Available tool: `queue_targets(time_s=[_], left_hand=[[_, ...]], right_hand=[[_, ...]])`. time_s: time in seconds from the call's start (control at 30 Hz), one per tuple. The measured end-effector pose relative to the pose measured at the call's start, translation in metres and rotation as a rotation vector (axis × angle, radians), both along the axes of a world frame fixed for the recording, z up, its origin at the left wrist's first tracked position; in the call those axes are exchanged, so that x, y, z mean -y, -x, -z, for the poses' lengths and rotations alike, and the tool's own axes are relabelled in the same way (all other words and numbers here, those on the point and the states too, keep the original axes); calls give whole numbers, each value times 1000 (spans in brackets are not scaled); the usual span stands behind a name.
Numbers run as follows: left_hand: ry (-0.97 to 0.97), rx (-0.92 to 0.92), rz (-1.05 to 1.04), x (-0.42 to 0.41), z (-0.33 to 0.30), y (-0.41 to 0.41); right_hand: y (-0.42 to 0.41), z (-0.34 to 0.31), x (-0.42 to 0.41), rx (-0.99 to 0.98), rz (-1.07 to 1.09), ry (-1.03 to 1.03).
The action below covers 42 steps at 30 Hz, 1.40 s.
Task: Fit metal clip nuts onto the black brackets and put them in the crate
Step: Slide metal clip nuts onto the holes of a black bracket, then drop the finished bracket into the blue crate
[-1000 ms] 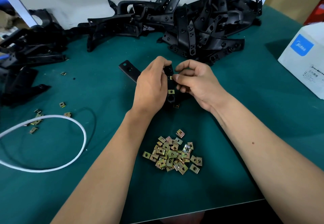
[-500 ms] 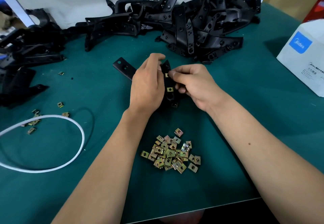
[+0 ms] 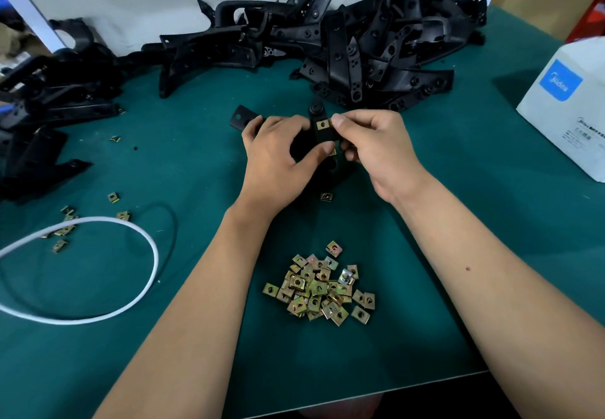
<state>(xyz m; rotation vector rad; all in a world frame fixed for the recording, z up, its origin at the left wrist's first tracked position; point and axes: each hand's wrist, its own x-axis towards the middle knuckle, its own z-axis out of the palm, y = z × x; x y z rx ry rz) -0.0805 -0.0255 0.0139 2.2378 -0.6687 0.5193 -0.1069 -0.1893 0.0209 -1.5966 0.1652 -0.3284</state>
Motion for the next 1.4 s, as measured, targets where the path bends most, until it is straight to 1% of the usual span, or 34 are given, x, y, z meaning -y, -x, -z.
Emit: queue_targets(time_s=[0.17, 0.3, 0.5, 0.67, 0.77, 0.87, 0.97, 1.07, 1.17, 1.33, 1.4], left_hand=[[2, -19, 3, 4, 0, 0], [19, -3, -40, 13, 0, 3], [37, 16, -99, 18, 1, 5], [41, 55, -244, 19, 7, 3], [80, 60, -340, 12, 9, -1], [104, 18, -386, 9, 9, -3], [123, -40, -375, 11, 5, -2], [139, -84, -347, 11, 0, 0], [126, -115, -332, 10, -3, 2], [113, -149, -292, 11, -14, 7], [72, -118, -284, 17, -23, 10]], right_hand=[[3, -3, 2, 65, -4, 82], [3, -4, 3, 103, 25, 141], [3, -6, 2, 152, 56, 298], [7, -7, -1, 79, 18, 457], [9, -9, -3, 76, -50, 499], [10, -7, -8, 94, -96, 595], [9, -2, -12, 105, -36, 621], [5, 2, -13, 109, 10, 594], [2, 6, -13, 102, 42, 614], [4, 1, -7, 134, 46, 659], [9, -7, 1, 123, 37, 667]])
